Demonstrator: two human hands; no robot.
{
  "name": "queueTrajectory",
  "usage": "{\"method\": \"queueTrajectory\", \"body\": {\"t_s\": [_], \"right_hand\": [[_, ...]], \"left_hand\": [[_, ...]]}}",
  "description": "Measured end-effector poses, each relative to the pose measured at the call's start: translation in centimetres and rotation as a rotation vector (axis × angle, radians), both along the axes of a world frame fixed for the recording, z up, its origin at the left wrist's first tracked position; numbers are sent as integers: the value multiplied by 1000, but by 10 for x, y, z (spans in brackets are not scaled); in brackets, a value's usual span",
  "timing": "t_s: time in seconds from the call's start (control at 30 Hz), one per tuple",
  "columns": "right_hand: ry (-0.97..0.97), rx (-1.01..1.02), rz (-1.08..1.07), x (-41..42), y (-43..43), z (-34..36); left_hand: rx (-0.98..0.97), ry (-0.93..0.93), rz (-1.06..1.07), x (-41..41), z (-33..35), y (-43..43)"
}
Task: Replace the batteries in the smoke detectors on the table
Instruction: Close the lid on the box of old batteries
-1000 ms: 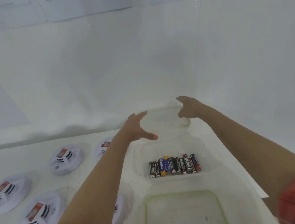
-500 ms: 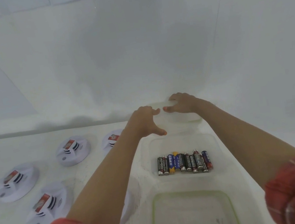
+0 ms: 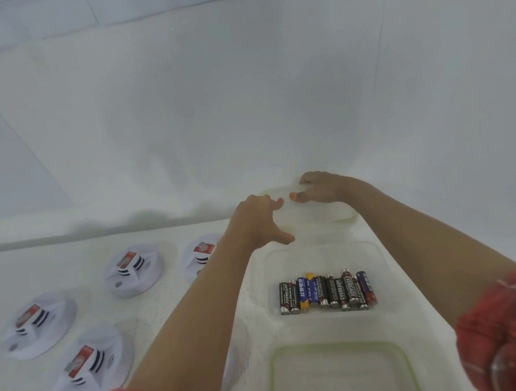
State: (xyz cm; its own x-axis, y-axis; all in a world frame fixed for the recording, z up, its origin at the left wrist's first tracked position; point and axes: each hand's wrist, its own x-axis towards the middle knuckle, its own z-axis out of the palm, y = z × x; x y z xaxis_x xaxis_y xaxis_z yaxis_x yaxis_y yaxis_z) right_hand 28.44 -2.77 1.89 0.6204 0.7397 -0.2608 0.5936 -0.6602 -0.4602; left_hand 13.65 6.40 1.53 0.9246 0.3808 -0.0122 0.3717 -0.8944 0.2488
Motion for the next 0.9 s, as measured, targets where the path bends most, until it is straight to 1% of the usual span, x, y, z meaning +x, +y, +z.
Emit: {"method": "queueTrajectory", "body": {"t_s": [0.1,0.17,0.23,0.33,0.37,0.43,0.53,0.6,0.67,0.73,0.83,0.9], "right_hand": [[-72,-9,16,-3,-3,0],[-189,-20,35,-8,-7,1],[-265,28,35,-14,-14,2],[-130,198,-45,-18,-29,8],[-93,251,-86,-18,-35,11],[-59,316,-156,-17,-49,16],[-25,320,-213,-22,-73,18],[27,384,-267,-28,-89,13],[35,424,-336,-40,-106,10],[26,435,-382,-54,-122,9],[-2,336,-449,-82,-144,13],[8,321,-522,-102,-157,8]], "left_hand": [[-18,6,8,0,2,1],[-35,20,6,1,4,0],[-67,40,-4,0,8,-1],[-132,53,-5,-8,12,3],[-135,29,7,-13,13,5],[-138,-103,49,-24,15,9],[-214,-319,123,-45,15,6],[-283,-361,159,-61,13,-2],[-296,-374,192,-77,8,-11],[-292,-405,234,-92,4,-20],[-318,-450,287,-115,2,-38],[-314,-459,279,-132,-2,-53]]}}
